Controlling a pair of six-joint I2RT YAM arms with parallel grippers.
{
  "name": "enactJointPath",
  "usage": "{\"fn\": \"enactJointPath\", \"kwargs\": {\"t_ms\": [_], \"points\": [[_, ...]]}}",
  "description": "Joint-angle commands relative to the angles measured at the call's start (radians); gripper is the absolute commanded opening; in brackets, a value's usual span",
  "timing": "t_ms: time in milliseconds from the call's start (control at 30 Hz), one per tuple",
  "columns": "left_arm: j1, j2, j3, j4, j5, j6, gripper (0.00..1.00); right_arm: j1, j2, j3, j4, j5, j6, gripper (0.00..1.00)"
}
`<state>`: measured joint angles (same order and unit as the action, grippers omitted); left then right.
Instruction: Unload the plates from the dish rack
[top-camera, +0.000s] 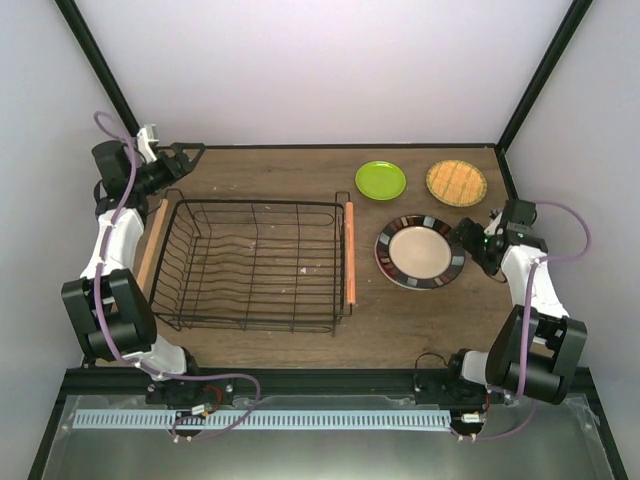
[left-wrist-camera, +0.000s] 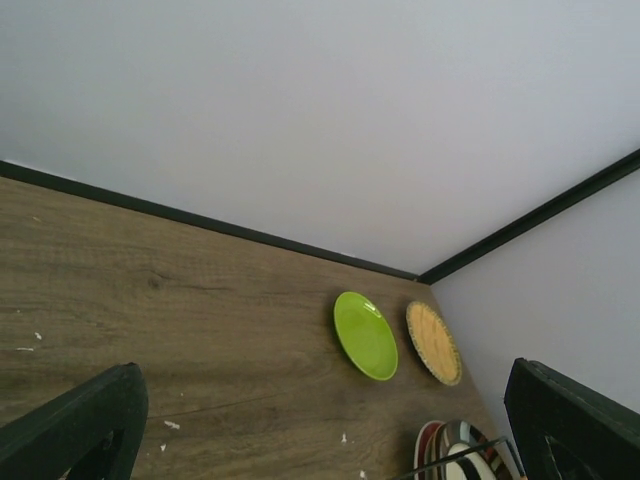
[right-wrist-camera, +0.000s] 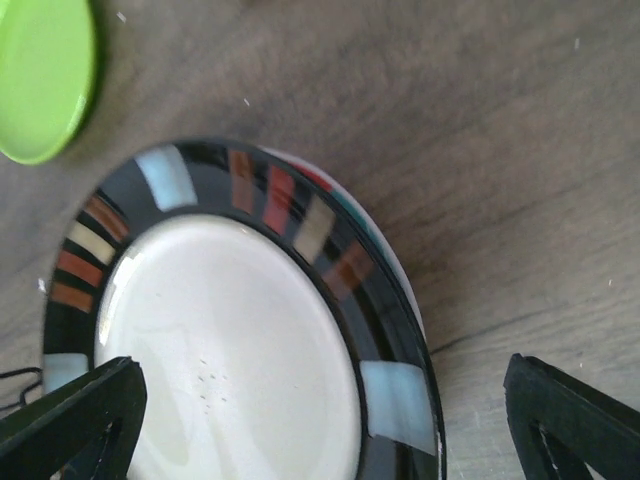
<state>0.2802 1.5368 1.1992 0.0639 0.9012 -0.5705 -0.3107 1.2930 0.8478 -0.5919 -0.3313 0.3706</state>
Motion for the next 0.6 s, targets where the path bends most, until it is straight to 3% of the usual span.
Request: {"fn": "enactJointPath", "kwargs": {"t_ms": [0,233,567], "points": [[-0.048,-0.069,0.062,-0.157,-0.071,0.232,1.00,-0.005,-0.047,0.091,-0.001,0.036,-0.010,1.00],[-0.150,-0.133,0.098,-0.323,-0.157,0.455,1.00,-0.005,-0.079,0.133,0.014,0.031,-0.007,1.00],[-0.227,-0.144,0.098,-0.381,-0.183,0.544,1.00,-0.005,-0.107,0.115,0.051,0.043,-0.008,1.00]]}}
